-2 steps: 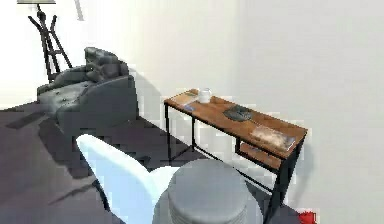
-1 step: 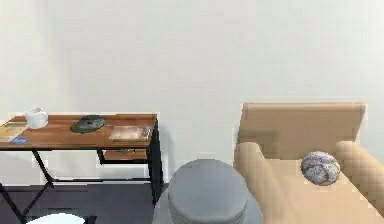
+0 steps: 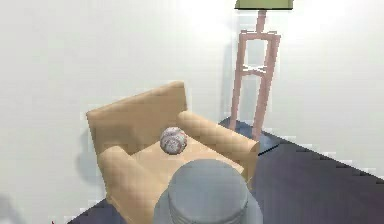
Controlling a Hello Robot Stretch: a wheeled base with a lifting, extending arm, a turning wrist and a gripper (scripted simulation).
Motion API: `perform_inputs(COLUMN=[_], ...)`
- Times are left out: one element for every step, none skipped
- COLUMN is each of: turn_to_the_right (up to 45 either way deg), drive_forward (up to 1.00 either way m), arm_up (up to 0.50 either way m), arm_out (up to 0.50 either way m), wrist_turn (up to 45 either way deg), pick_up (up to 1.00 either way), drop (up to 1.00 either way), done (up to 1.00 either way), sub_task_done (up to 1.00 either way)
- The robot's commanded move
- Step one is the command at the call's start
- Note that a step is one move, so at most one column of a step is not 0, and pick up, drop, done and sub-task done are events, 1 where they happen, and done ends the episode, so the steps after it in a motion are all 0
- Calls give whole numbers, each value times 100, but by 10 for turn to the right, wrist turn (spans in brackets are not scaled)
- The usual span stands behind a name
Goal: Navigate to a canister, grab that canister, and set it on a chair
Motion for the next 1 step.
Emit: perform_inputs(turn_to_the_right=[390], drive_forward=[0], arm_up=[0], arm_out=[0], wrist_turn=[0], pick_up=[0], drop=[0], done=[0], sub_task_done=[0])
